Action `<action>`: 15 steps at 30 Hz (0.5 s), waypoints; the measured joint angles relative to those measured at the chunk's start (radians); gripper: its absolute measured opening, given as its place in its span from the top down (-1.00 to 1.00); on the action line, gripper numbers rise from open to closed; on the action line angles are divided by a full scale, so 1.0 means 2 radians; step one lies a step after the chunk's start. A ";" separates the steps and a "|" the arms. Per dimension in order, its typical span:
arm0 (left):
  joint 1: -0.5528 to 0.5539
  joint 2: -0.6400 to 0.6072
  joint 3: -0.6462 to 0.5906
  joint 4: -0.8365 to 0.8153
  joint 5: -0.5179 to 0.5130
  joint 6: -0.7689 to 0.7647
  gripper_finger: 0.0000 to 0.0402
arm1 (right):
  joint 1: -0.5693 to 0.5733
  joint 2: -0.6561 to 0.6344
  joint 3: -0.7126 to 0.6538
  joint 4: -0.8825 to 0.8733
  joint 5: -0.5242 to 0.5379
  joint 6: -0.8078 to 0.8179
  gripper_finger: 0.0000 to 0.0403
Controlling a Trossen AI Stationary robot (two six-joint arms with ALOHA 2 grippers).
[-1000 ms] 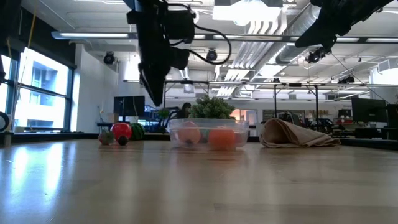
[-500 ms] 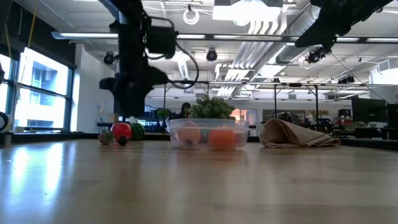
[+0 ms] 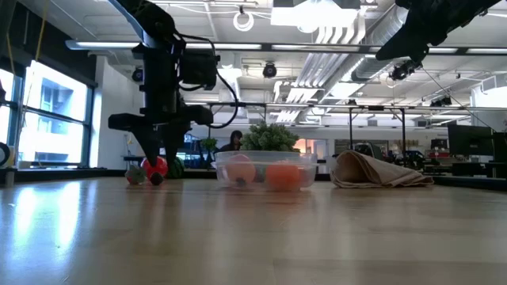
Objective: Pick and placing Produce into tupperware
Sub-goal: Put the blackberry into the container
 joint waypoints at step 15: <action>0.000 0.000 0.000 -0.010 -0.019 -0.013 0.26 | 0.000 0.000 0.000 0.000 0.000 0.000 0.85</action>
